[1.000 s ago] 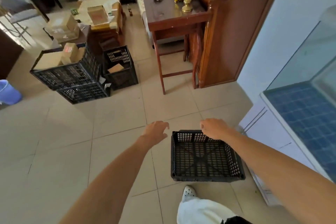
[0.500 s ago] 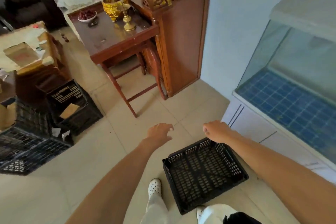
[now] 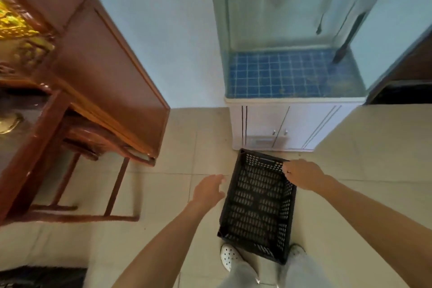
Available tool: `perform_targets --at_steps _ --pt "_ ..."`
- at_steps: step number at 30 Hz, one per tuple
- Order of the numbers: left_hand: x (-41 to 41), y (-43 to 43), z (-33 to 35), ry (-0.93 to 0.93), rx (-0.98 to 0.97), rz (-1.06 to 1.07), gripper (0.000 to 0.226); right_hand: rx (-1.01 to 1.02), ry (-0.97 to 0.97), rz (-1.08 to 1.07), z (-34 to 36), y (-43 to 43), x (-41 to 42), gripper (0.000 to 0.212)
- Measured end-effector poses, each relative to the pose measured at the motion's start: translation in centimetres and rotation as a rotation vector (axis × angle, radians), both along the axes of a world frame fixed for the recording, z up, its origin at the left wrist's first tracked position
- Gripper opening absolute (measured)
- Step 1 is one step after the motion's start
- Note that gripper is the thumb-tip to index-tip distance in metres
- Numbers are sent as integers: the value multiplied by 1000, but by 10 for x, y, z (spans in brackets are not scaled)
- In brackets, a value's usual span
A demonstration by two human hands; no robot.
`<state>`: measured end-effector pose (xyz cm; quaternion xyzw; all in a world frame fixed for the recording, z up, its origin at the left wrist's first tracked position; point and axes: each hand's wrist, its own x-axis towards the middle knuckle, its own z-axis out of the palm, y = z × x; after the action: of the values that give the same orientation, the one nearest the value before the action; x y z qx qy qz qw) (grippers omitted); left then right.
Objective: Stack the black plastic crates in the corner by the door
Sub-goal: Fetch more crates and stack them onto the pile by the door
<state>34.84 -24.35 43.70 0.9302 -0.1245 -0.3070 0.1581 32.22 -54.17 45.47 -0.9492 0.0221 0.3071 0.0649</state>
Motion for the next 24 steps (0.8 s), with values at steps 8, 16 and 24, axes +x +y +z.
perform_targets --at_steps 8,16,24 --pt "15 -29 -70 109 -76 -14 40 0 110 -326 -66 -24 -64 29" --pt "-18 -41 -175 137 -87 -8 33 100 173 -498 -167 -19 -117 31" --pt "-10 -19 -303 160 -37 -17 45 220 315 -780 -299 -8 -163 30"
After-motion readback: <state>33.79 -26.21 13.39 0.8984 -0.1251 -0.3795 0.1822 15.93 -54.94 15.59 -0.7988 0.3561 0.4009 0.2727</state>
